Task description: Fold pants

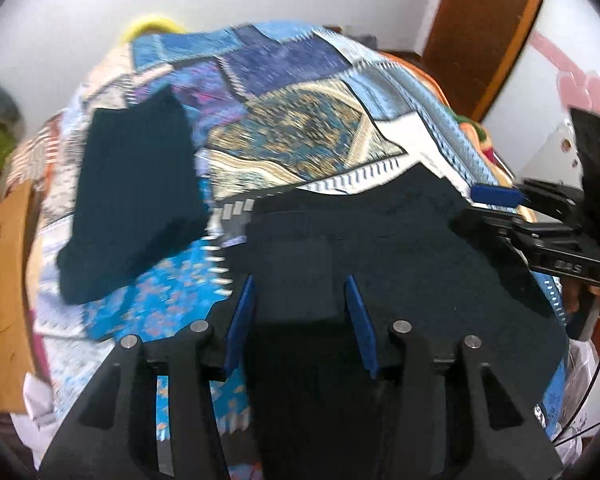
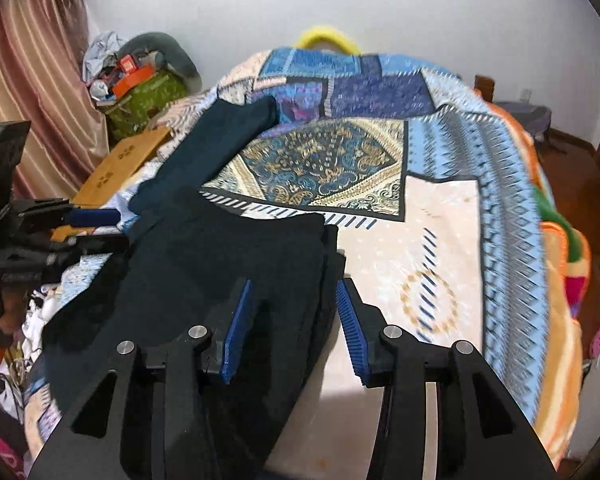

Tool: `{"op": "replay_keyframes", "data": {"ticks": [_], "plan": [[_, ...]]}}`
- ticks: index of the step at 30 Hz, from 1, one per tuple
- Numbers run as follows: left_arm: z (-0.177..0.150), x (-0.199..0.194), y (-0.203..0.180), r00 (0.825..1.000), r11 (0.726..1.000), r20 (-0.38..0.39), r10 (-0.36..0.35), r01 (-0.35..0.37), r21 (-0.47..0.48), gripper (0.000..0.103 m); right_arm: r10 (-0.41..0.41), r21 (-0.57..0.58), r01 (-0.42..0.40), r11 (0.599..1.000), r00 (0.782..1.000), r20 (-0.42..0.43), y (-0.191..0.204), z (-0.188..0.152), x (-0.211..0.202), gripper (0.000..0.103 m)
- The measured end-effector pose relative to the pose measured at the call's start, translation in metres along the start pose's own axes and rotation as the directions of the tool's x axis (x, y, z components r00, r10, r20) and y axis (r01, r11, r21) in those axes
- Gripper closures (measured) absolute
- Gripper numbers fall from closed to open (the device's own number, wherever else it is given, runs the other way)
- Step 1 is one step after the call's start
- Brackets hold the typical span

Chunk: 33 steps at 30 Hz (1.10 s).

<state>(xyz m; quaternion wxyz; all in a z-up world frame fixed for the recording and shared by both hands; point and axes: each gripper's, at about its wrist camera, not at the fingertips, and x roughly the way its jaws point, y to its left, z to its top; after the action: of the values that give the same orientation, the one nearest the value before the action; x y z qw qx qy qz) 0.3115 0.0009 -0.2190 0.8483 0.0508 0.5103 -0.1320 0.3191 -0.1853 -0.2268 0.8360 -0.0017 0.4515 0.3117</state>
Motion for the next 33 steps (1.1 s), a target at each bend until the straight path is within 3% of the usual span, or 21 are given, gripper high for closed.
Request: {"op": "replay_keyframes", "data": {"ticks": [4,6,9,11,15,19,22,28,33], "plan": [[0.003,0.021,-0.002,0.998,0.997,-0.006,0.060,-0.059,0.039,0.055,-0.028,-0.057,0.029,0.998,1.000,0.011,-0.001,-0.003,0.013,0.079],[0.001,0.025,0.002,0.997,0.996,0.005,0.076,-0.077,0.037,0.049,-0.031,-0.073,0.032,0.997,0.999,0.018,-0.005,-0.003,0.013,0.084],[0.000,0.030,0.010,0.998,0.998,0.002,0.058,-0.058,0.015,0.041,-0.045,-0.086,0.045,0.995,0.999,0.006,-0.005,-0.002,0.016,0.084],[0.001,0.026,0.017,0.999,0.999,0.001,0.033,-0.033,-0.021,0.041,-0.053,-0.088,0.053,0.995,0.999,0.005,-0.005,0.001,0.012,0.084],[0.003,-0.001,0.041,0.998,0.989,0.039,-0.040,0.045,-0.139,0.035,-0.050,-0.013,0.050,0.999,0.999,0.006,-0.010,0.008,-0.015,0.069],[-0.002,-0.026,0.045,0.998,0.991,0.062,-0.003,0.011,-0.133,0.029,-0.045,-0.020,0.045,0.999,0.998,0.037,-0.003,0.005,-0.043,0.045],[-0.012,-0.031,0.045,0.999,0.992,0.042,0.003,0.002,-0.125,0.028,-0.029,-0.017,0.030,0.999,0.999,0.039,0.005,-0.005,-0.055,0.038],[-0.042,-0.012,0.053,0.991,0.968,-0.049,-0.128,0.114,-0.224,0.024,0.050,0.057,-0.047,0.997,0.998,-0.046,0.011,-0.034,-0.042,0.034],[-0.050,0.003,0.056,0.978,0.945,-0.081,-0.192,0.162,-0.284,0.023,0.078,0.070,-0.070,0.995,0.991,-0.110,0.013,-0.048,-0.021,0.034]]}}
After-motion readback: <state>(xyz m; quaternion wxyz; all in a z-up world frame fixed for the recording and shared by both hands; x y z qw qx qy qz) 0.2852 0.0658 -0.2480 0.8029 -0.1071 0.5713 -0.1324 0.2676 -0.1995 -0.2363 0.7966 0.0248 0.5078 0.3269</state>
